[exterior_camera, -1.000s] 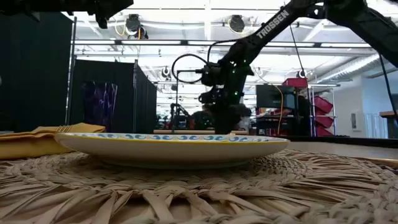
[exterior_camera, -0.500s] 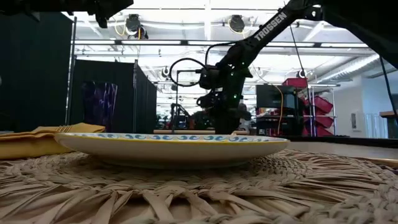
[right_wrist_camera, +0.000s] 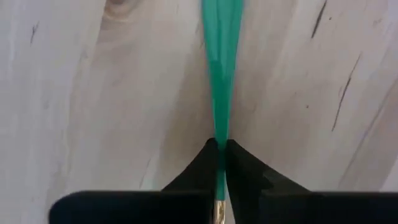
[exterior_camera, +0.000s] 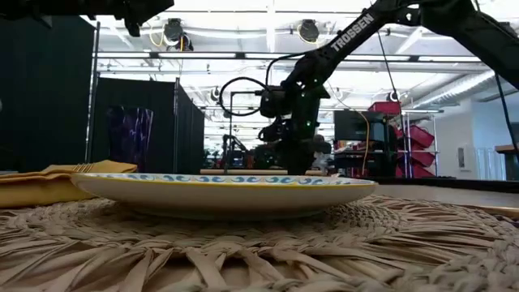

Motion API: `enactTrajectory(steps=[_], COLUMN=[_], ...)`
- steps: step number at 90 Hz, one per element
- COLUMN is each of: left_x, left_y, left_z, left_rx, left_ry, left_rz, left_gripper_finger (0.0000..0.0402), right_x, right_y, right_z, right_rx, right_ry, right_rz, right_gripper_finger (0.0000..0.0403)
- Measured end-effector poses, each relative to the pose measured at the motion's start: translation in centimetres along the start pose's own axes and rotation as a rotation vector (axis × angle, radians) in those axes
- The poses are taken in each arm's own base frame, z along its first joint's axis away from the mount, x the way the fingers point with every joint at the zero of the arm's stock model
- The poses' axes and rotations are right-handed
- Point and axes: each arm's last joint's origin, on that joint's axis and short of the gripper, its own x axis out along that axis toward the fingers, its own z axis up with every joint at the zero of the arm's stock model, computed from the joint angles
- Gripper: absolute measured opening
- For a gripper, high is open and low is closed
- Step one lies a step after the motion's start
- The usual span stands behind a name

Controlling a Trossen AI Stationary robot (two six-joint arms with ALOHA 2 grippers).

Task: Set table place
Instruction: Put the green spoon to the right of the gold knife

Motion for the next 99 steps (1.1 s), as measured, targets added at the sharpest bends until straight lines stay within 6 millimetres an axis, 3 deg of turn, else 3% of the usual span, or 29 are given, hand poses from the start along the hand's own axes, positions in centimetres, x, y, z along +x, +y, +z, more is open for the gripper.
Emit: enactTrajectory(steps=[15,27,42,50,69,86,99], left_x=[0.0,0.0,0.0,0.0,0.0,0.0,0.0], left_y=[0.0,0.0,0.0,0.0,0.0,0.0,-0.1], left_z=[0.0,0.0,0.1,0.1,0.1,0.1,0.1], left_rx=[0.0,0.0,0.001,0.002,-0.01,-0.07,-0.099], left_ry=[-0.001,-0.001,-0.011,-0.011,-0.01,-0.009,-0.008], left_rz=[0.0,0.0,-0.001,-0.001,-0.003,-0.007,-0.014], left_gripper_finger=[0.0121,0.0121,0.0121,0.0121,0.0121,0.0121,0.0121], right_x=[-0.1,-1.5,-6.2,-7.7,-12.1,-13.2,-11.9], right_y=[0.9,1.7,1.9,2.6,7.5,12.1,15.0], right_z=[0.7,0.7,1.8,2.3,4.5,6.0,5.9], right_rx=[-0.011,-0.005,0.09,0.112,-0.096,-0.226,-0.24], right_ry=[0.037,0.042,-0.068,-0.099,-0.226,-0.19,-0.075], right_rz=[-0.031,-0.011,0.017,0.063,0.165,0.209,0.291], right_gripper_finger=[0.0002,0.0001,0.0001,0.0,0.0,0.0,0.0])
